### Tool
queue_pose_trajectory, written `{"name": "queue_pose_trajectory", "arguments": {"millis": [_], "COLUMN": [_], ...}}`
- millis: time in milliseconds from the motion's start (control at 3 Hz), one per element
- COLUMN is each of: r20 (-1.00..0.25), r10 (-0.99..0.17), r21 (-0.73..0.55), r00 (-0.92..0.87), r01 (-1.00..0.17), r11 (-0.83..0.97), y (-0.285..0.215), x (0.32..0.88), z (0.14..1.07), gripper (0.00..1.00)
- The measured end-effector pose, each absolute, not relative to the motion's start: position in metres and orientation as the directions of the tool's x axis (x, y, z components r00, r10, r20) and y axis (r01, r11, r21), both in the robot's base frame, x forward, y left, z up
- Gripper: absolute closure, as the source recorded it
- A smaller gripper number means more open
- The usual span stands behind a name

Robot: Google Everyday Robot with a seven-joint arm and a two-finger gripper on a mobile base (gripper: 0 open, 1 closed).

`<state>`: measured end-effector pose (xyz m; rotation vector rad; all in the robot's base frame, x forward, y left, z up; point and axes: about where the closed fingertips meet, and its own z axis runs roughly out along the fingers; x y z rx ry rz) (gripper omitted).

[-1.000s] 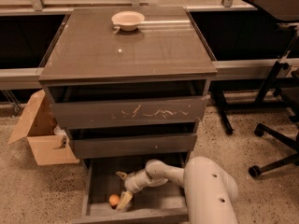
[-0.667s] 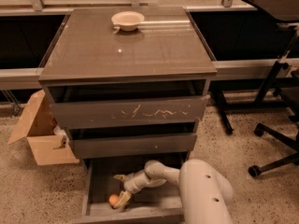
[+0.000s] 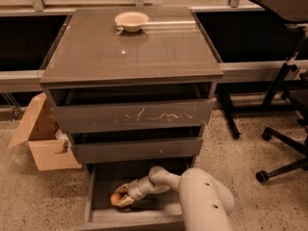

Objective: Pick orange from bottom drawer and place on counter

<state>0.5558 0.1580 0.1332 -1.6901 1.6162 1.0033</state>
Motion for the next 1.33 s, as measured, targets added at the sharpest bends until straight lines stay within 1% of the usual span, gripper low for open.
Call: {"name": "queue_pose_trajectory", "arguments": {"millis": [333,667,1000,1333], "r20": [-0.833,-0.830,-0.829,-0.841], "r10": [-0.552,-0.557,-0.557,-0.541], "r21": [0.100,0.110,0.111,0.091], "r00": [-0.033,-0.038,-0.038,-0.030], "r01": [-0.991,-0.989,-0.989,-0.992], "r11": [-0.092,-0.096,-0.097,-0.088], "y": [0.1578,0.1585,0.1586,0.1545], "x": [0.5545,0.5528,0.5525,0.5491], "z": [0.1239,0.1179,0.1171,0.1202], "gripper": [0.43,0.19,0.15,0.38]}}
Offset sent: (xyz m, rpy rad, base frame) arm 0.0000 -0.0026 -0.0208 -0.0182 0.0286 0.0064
